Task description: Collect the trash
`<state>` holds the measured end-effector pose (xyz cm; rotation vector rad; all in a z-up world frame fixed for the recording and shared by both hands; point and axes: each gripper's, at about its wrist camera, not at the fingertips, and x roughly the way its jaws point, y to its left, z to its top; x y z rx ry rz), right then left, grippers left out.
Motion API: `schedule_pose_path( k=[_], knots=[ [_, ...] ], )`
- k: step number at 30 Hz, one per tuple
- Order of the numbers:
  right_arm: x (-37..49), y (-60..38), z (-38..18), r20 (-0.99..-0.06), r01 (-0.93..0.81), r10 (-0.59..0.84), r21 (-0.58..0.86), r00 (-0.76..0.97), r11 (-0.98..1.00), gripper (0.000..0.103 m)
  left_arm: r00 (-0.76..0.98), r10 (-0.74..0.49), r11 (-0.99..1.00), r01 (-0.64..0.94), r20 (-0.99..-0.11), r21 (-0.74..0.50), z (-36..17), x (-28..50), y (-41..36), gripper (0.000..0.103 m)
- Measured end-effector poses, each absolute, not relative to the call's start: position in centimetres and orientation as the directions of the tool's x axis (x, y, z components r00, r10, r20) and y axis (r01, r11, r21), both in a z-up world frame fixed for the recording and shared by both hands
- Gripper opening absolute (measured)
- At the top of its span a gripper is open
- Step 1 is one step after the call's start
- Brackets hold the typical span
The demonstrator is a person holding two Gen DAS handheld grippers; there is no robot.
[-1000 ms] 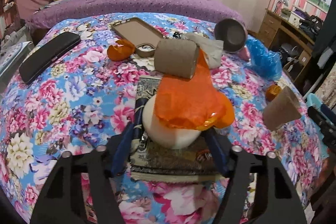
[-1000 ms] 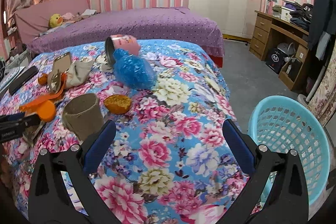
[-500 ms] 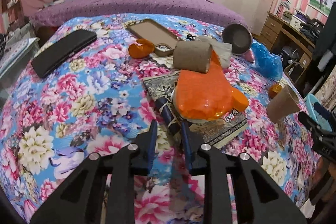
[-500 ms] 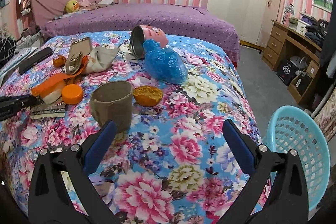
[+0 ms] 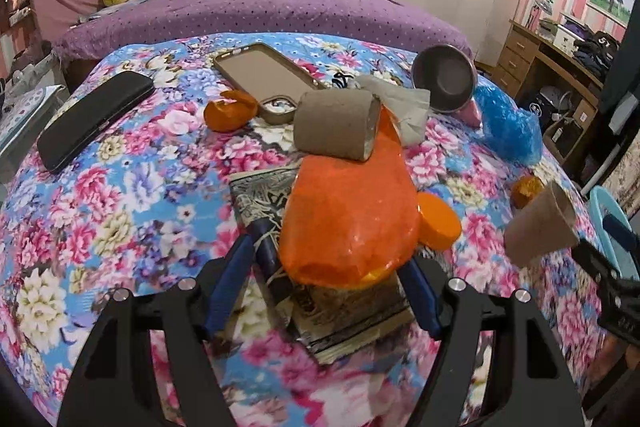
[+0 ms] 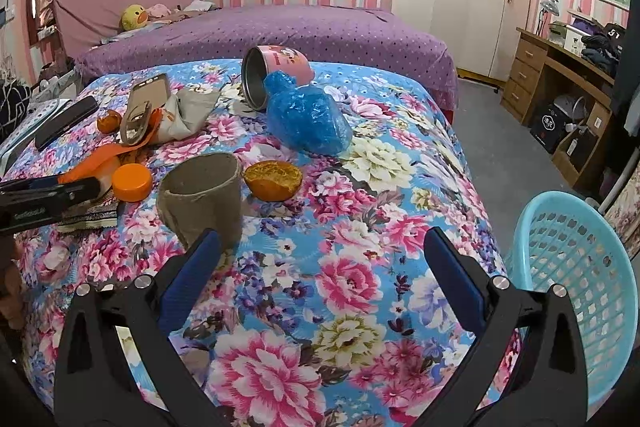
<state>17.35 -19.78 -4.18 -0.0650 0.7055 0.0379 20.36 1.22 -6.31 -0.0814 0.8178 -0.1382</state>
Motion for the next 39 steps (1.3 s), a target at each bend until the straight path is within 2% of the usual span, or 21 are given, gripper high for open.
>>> schedule_pose_path(
  k=[15,17,18,20,21,22,25,30,35,36,39],
  knots=[
    [17.2,-19.5,-4.1,-0.644,-0.049,-0.003,-0.064,0.765,0.997,0.099,0.659,-0.125,0.992,0.066,-0.742,-0.109,-6.9,22.2,-0.1,0.076],
    [17.2,-19.4,-4.1,-0.644,-0.052,-0.003,-0.066,0.765,0.996,0.099,0.664,-0.133,0.991,0.070,-0.736,-0.115,-6.8,22.1,-0.1,0.072],
    [17.2,-19.3,-4.1,-0.643,-0.054,-0.003,-0.068,0.765,0.996,0.099,0.667,-0.146,0.989,0.075,-0.731,-0.128,-6.8,22.0,0.1,0.065],
    [17.2,-19.1,-4.0,-0.642,-0.058,-0.002,-0.072,0.767,0.996,0.099,0.669,-0.160,0.986,0.077,-0.726,-0.147,-6.6,21.9,0.5,0.059],
    [17.2,-19.0,-4.0,-0.641,-0.059,-0.002,-0.074,0.768,0.996,0.099,0.668,-0.168,0.985,0.080,-0.725,-0.155,-6.5,21.7,0.8,0.054],
    [17.1,-19.0,-3.9,-0.639,-0.060,-0.002,-0.075,0.769,0.995,0.099,0.666,-0.174,0.984,0.085,-0.725,-0.158,-6.5,21.5,0.9,0.042],
    [17.1,-19.0,-3.8,-0.637,-0.060,-0.002,-0.076,0.771,0.995,0.099,0.662,-0.181,0.983,0.107,-0.727,-0.147,-6.3,20.4,1.7,0.036],
    [17.0,-19.3,-3.6,-0.635,-0.056,-0.001,-0.070,0.773,0.996,0.099,0.689,-0.125,0.992,0.099,-0.714,-0.078,-5.7,18.7,2.9,0.036],
    [16.9,-19.4,-3.6,-0.636,-0.054,-0.003,-0.070,0.772,0.996,0.099,0.680,-0.136,0.991,0.092,-0.720,-0.100,-5.9,18.3,3.7,0.037],
    [16.9,-19.4,-3.6,-0.636,-0.055,-0.003,-0.071,0.771,0.996,0.099,0.679,-0.136,0.991,0.093,-0.721,-0.099,-5.9,18.3,3.5,0.041],
    [17.0,-19.5,-3.6,-0.636,-0.054,-0.003,-0.070,0.772,0.996,0.099,0.698,-0.123,0.992,0.097,-0.706,-0.078,-5.5,17.9,2.9,0.070]
  ],
)
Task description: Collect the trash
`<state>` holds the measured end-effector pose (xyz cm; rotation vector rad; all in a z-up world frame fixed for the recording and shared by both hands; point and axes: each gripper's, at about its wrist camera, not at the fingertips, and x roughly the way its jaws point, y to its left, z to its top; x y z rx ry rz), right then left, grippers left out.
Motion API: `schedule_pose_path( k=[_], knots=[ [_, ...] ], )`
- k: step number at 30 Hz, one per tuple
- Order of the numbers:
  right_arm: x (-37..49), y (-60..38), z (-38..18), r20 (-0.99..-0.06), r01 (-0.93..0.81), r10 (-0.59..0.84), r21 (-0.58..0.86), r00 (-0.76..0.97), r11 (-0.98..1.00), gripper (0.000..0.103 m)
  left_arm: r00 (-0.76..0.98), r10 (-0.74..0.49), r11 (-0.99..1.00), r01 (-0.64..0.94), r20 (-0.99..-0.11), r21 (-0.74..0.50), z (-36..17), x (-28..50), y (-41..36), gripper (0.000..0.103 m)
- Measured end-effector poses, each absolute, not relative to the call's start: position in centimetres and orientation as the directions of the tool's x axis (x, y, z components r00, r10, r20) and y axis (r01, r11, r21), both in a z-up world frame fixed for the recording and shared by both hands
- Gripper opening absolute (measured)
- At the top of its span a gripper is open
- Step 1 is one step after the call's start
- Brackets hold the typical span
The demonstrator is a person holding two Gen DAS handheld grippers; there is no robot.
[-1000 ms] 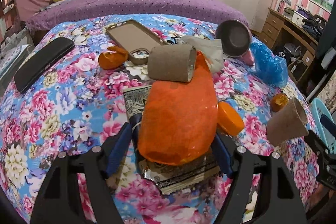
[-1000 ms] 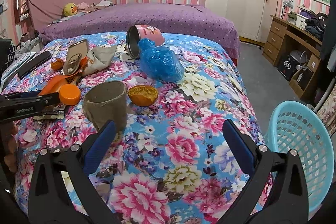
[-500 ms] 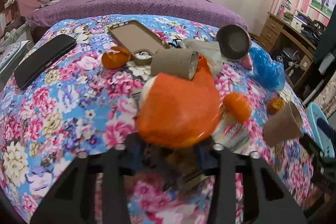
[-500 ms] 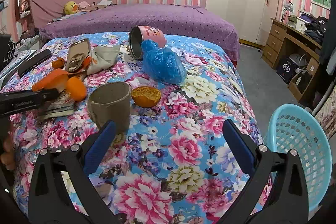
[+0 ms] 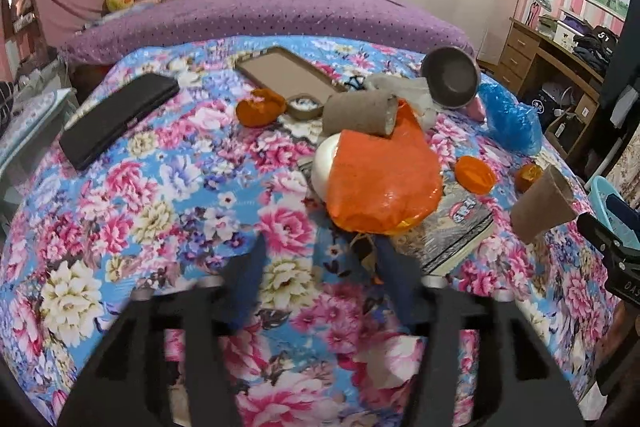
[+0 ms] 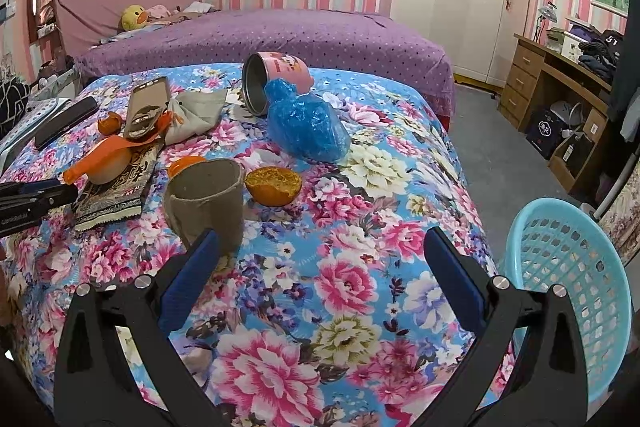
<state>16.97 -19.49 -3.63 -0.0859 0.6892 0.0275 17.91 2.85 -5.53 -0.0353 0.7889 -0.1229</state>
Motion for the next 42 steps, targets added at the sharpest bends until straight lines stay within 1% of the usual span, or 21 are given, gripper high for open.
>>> schedule_pose_path(
  k=[1,4,10,16,17,19,20,24,26,27,28,30,31,35,38,42],
  knots=[
    [17.0,-19.5,-3.7,-0.637,-0.052,-0.004,-0.070,0.771,0.996,0.099,0.707,-0.115,0.993,0.098,-0.698,-0.064,-5.4,17.8,2.6,0.073],
    [17.1,-19.8,-3.7,-0.637,-0.046,-0.006,-0.065,0.771,0.997,0.099,0.720,-0.109,0.993,0.108,-0.685,-0.044,-5.1,17.7,2.0,0.075],
    [17.2,-19.7,-3.8,-0.638,-0.047,-0.007,-0.067,0.770,0.997,0.099,0.727,-0.128,0.992,0.109,-0.675,-0.070,-4.8,19.0,0.9,0.075],
    [17.1,-19.9,-3.8,-0.638,-0.043,-0.006,-0.061,0.770,0.997,0.099,0.739,-0.135,0.990,0.131,-0.660,-0.056,-4.7,19.3,-0.2,0.074],
    [17.1,-20.0,-3.8,-0.637,-0.043,-0.005,-0.060,0.770,0.997,0.099,0.746,-0.141,0.989,0.142,-0.651,-0.052,-4.5,19.2,-0.4,0.074],
    [17.1,-20.1,-3.7,-0.638,-0.042,-0.005,-0.059,0.770,0.997,0.099,0.747,-0.147,0.987,0.155,-0.649,-0.044,-4.5,19.1,-0.6,0.067],
    [17.1,-20.1,-3.7,-0.638,-0.042,-0.005,-0.058,0.770,0.997,0.099,0.743,-0.147,0.986,0.161,-0.653,-0.039,-4.6,19.1,-0.8,0.065],
    [17.0,-20.2,-3.7,-0.636,-0.041,-0.005,-0.057,0.772,0.998,0.099,0.729,-0.132,0.989,0.143,-0.671,-0.039,-5.2,19.6,-0.6,0.064],
    [17.0,-20.3,-3.6,-0.634,-0.039,-0.004,-0.054,0.773,0.998,0.099,0.732,-0.146,0.988,0.137,-0.666,-0.067,-5.1,19.6,-0.1,0.057],
    [16.9,-20.4,-3.6,-0.635,-0.039,-0.004,-0.053,0.773,0.998,0.099,0.731,-0.156,0.987,0.140,-0.665,-0.078,-5.0,19.6,0.1,0.047],
    [17.0,-20.4,-3.6,-0.635,-0.038,-0.004,-0.052,0.772,0.998,0.099,0.727,-0.170,0.985,0.146,-0.666,-0.091,-5.0,19.6,0.2,0.040],
    [17.0,-20.4,-3.6,-0.636,-0.038,-0.003,-0.052,0.772,0.998,0.099,0.715,-0.191,0.981,0.160,-0.673,-0.108,-5.2,19.7,0.2,0.037],
    [17.0,-20.4,-3.6,-0.635,-0.039,-0.003,-0.052,0.772,0.998,0.099,0.713,-0.192,0.981,0.166,-0.674,-0.104,-5.3,19.7,0.1,0.029],
    [17.0,-20.5,-3.5,-0.633,-0.037,-0.004,-0.051,0.774,0.998,0.099,0.715,-0.206,0.978,0.178,-0.668,-0.112,-5.1,19.4,0.2,0.011],
    [17.0,-20.5,-3.5,-0.633,-0.039,-0.002,-0.051,0.774,0.998,0.099,0.726,-0.200,0.980,0.163,-0.658,-0.118,-4.7,19.0,1.0,0.006],
    [16.9,-20.0,-3.3,-0.630,-0.054,0.010,-0.051,0.776,0.997,0.099,0.742,-0.190,0.982,0.140,-0.643,-0.130,-4.1,18.1,2.6,0.005]
  ],
)
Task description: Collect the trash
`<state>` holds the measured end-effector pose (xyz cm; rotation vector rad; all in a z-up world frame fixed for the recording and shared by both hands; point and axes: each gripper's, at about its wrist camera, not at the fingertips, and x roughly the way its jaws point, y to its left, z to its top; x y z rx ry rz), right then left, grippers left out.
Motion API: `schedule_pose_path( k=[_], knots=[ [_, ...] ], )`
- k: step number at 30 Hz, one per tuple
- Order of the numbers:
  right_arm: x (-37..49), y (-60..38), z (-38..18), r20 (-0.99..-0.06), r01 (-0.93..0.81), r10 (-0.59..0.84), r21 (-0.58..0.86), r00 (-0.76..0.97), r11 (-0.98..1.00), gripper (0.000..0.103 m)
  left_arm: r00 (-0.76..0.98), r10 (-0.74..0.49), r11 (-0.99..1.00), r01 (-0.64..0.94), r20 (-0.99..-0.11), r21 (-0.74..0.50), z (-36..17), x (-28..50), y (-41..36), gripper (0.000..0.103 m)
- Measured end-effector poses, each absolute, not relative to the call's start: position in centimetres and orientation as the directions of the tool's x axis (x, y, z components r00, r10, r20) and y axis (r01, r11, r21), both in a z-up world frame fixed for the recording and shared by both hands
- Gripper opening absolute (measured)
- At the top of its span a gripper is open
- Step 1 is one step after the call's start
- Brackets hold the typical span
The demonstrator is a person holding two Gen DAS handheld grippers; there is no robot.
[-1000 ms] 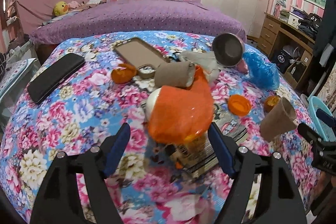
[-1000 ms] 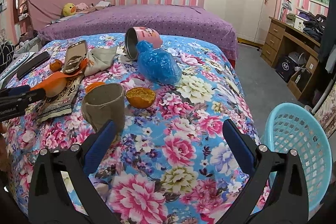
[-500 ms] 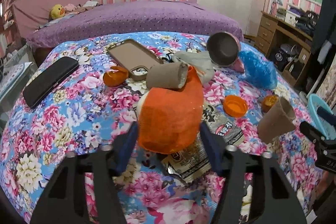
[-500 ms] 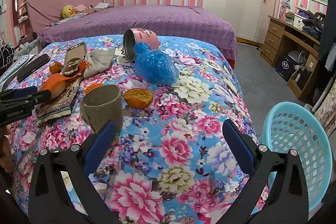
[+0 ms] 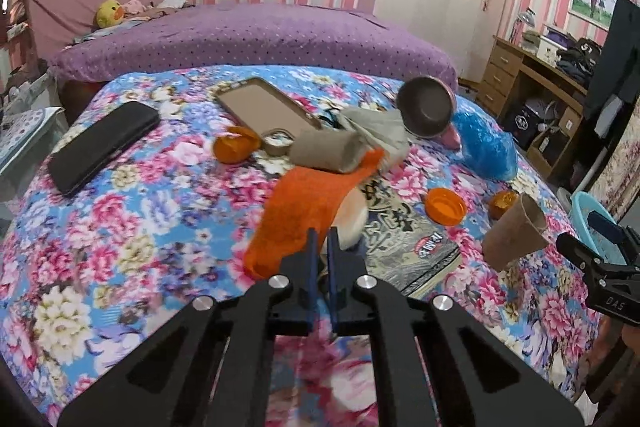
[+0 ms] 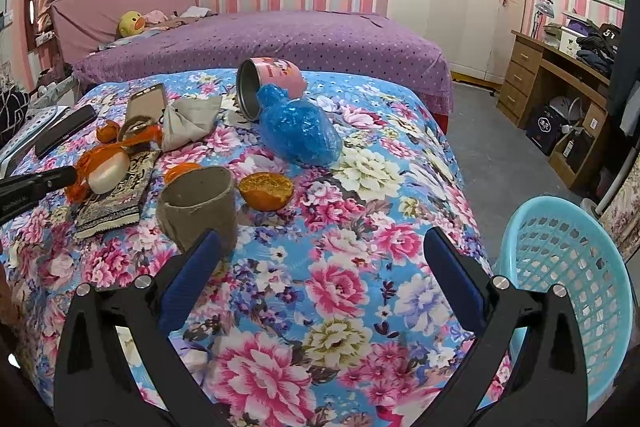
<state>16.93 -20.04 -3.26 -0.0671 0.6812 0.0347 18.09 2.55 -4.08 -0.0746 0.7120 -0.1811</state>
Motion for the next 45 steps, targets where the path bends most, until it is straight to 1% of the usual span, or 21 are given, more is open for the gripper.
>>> schedule_pose_path(
  k=[6,12,15,17,18,19,22,23,24,33,40,45],
  knots=[
    [16.8,-19.0,-3.1,-0.630,-0.096,0.063,-0.018,0.774,0.995,0.099,0.763,-0.173,0.984,0.115,-0.623,-0.133,-3.1,16.5,4.7,0.005],
    [17.3,-16.6,-3.4,-0.638,-0.161,0.117,-0.011,0.761,0.987,0.099,0.763,-0.169,0.984,0.094,-0.623,-0.152,-3.1,16.1,6.0,0.005],
    [18.0,-15.1,-3.3,-0.637,-0.179,0.112,-0.042,0.763,0.983,0.098,0.764,-0.169,0.984,0.095,-0.623,-0.150,-3.2,16.1,6.2,0.005],
    [18.8,-14.5,-3.5,-0.643,-0.182,0.113,-0.042,0.758,0.982,0.095,0.760,-0.168,0.984,0.092,-0.628,-0.152,-3.3,16.1,6.2,0.005],
    [19.3,-14.3,-3.7,-0.654,-0.188,0.124,-0.028,0.746,0.982,0.089,0.758,-0.168,0.984,0.090,-0.631,-0.153,-3.3,16.2,6.2,0.005],
    [19.7,-14.1,-4.0,-0.666,-0.195,0.137,-0.013,0.733,0.981,0.085,0.756,-0.167,0.984,0.090,-0.633,-0.153,-3.4,16.3,6.3,0.005],
    [20.4,-13.8,-4.5,-0.679,-0.210,0.157,0.005,0.717,0.978,0.060,0.757,-0.157,0.986,0.087,-0.634,-0.141,-3.5,16.3,6.1,0.005],
    [20.4,-13.7,-4.5,-0.679,-0.214,0.162,0.008,0.716,0.977,0.055,0.759,-0.153,0.987,0.087,-0.633,-0.135,-3.5,16.3,6.0,0.005],
    [20.4,-13.7,-4.5,-0.679,-0.220,0.169,0.010,0.715,0.975,0.044,0.760,-0.151,0.988,0.087,-0.632,-0.131,-3.5,16.3,5.8,0.005],
    [19.3,-14.8,-3.5,-0.633,-0.215,0.175,0.013,0.754,0.976,0.041,0.777,-0.150,0.988,0.102,-0.611,-0.113,-2.7,15.7,4.5,0.005],
    [18.5,-16.6,-3.0,-0.623,-0.204,0.167,0.013,0.764,0.979,0.041,0.787,-0.189,0.980,0.118,-0.587,-0.157,-1.4,14.8,3.3,0.005],
    [17.8,-18.2,-2.3,-0.611,-0.192,0.159,0.011,0.775,0.981,0.041,0.790,-0.196,0.979,0.128,-0.581,-0.156,-0.7,14.4,2.2,0.005]
  ],
)
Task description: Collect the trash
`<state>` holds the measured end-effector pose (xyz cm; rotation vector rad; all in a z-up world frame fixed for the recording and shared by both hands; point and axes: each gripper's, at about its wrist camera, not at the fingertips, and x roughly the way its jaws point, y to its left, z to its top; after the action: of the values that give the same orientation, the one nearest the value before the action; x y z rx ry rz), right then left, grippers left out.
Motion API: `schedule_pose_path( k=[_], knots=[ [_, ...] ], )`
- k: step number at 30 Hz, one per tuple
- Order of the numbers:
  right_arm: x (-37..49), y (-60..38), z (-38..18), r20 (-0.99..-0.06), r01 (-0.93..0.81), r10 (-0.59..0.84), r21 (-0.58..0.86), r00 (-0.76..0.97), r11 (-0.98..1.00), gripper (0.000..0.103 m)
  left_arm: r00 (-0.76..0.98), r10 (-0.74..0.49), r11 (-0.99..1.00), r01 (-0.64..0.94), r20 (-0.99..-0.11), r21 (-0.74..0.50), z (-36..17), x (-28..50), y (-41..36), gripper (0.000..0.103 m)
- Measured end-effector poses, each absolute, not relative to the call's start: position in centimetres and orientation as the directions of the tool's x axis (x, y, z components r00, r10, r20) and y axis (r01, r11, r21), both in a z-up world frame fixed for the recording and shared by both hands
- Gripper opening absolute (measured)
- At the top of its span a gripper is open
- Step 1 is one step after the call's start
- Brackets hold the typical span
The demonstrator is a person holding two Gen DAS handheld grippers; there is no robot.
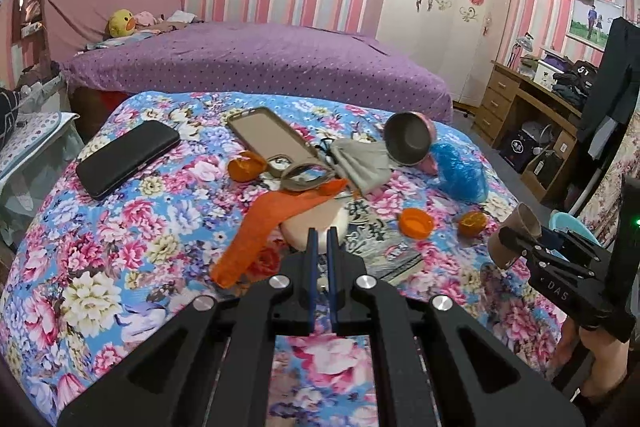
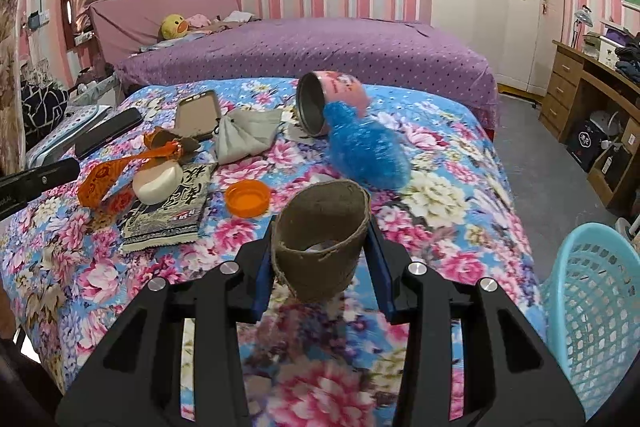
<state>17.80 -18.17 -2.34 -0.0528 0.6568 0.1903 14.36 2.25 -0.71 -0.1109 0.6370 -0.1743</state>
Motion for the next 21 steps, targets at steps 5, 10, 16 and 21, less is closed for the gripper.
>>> schedule_pose_path(
  k=[5,10,16,21],
  knots=[
    [17.2,-20.3,-1.7,-0.600,-0.166,0.133,0.002,0.789,0.986,0.041,0.798,-0.192,0.981,0.134,-0.571,-0.142,0.0,14.1,1.3,0.005],
    [16.9,-23.2,-1.1,-0.591,-0.131,0.111,0.009,0.799,0.991,0.041,0.792,-0.208,0.977,0.142,-0.574,-0.158,0.1,13.9,-0.2,0.005],
    [15.9,-26.6,-0.6,-0.584,-0.084,0.074,0.010,0.808,0.996,0.041,0.807,-0.144,0.990,0.116,-0.572,-0.085,0.2,13.8,-1.3,0.005],
    [15.6,-28.7,-0.5,-0.584,-0.059,0.067,0.032,0.809,0.998,0.041,0.768,-0.052,0.999,0.035,-0.638,-0.040,-1.6,15.2,1.9,0.006]
  ],
)
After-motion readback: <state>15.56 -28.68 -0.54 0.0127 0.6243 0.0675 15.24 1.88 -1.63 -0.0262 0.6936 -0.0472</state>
